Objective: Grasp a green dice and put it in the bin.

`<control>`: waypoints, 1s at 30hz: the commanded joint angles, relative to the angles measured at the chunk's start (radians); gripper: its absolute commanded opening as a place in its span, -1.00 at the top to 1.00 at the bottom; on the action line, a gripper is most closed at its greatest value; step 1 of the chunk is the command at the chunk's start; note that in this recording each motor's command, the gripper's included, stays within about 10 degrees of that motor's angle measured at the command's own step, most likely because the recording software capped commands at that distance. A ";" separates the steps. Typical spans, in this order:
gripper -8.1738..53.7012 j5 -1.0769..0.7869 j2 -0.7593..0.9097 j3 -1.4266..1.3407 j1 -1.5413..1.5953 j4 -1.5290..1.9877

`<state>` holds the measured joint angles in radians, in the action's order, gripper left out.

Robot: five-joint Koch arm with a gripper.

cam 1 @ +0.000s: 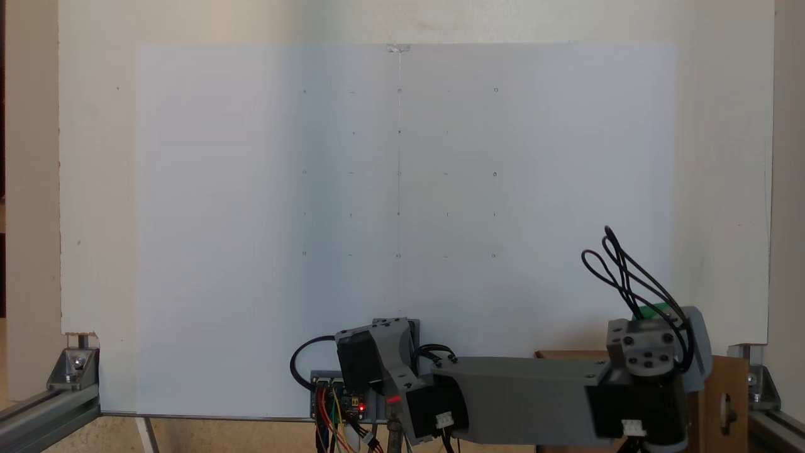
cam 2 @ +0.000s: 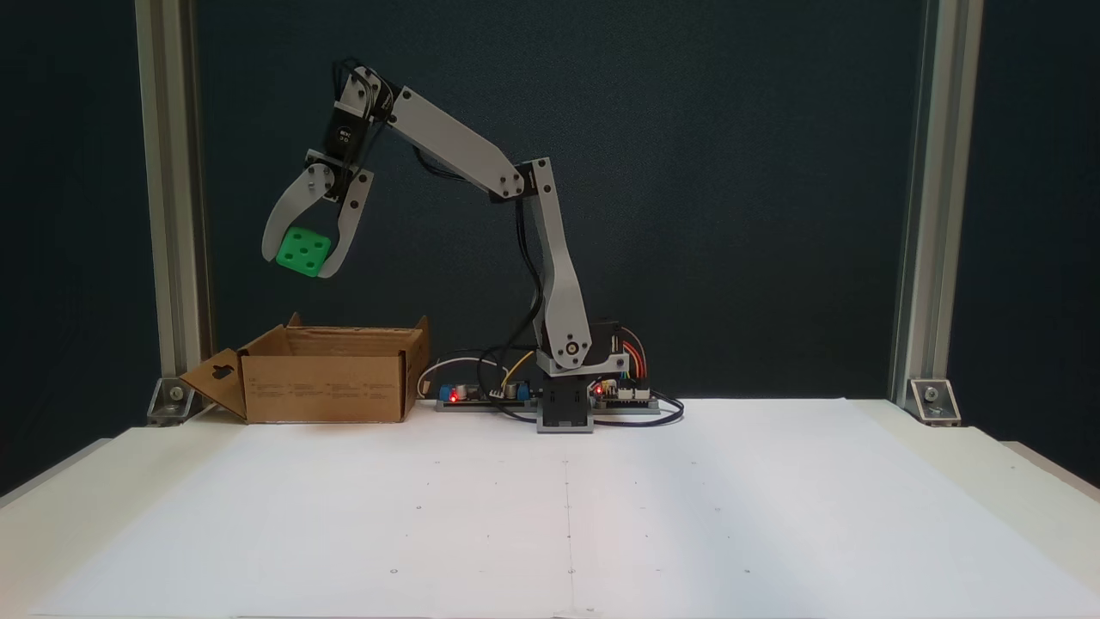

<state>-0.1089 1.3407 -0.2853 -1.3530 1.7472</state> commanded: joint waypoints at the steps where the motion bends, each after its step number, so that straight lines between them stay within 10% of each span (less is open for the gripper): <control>1: 0.35 -0.121 0.000 0.043 -0.167 0.080; 22: 0.32 -0.239 -0.172 -0.304 -0.480 -0.075; 27: 0.10 -0.238 -0.170 -0.305 -0.479 -0.080; 30: -0.38 -0.236 -0.170 -0.305 -0.479 -0.135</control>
<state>-0.2608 1.1397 -0.6182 -1.8178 1.6414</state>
